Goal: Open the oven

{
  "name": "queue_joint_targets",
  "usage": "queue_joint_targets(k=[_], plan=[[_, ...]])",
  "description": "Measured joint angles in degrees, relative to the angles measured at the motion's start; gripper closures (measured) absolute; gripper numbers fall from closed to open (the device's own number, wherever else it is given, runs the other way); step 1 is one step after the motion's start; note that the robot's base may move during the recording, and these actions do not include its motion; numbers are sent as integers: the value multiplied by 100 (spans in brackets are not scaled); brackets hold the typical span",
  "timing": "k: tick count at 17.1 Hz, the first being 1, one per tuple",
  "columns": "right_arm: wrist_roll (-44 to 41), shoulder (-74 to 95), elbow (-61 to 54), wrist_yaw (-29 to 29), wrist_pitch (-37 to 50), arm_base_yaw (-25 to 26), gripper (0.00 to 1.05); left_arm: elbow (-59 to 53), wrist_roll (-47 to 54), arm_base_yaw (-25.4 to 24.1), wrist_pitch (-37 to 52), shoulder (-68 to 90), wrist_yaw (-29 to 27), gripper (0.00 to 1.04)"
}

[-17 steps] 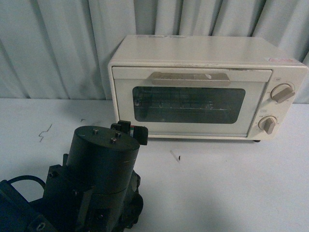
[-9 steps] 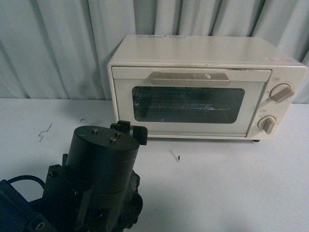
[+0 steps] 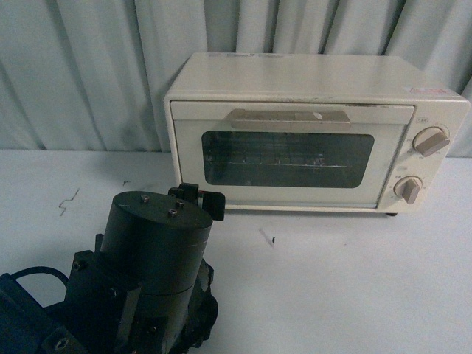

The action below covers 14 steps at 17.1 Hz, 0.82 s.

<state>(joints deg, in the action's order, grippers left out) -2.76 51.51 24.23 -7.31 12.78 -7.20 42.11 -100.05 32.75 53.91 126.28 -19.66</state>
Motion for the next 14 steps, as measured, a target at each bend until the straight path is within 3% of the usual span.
queue_joint_targets(k=[2, 3, 9, 14], plan=[[-208, 1003, 529, 586, 664, -498, 100, 0, 0, 0, 2, 0, 4, 7], [-321, 1456, 739, 839, 890, -756, 103, 0, 0, 0, 0, 0, 2, 7], [-393, 3311, 1720, 1781, 1471, -1434, 103, 0, 0, 0, 2, 0, 0, 7], [-391, 4282, 2409, 1980, 1644, -1679, 103, 0, 0, 0, 2, 0, 2, 7]])
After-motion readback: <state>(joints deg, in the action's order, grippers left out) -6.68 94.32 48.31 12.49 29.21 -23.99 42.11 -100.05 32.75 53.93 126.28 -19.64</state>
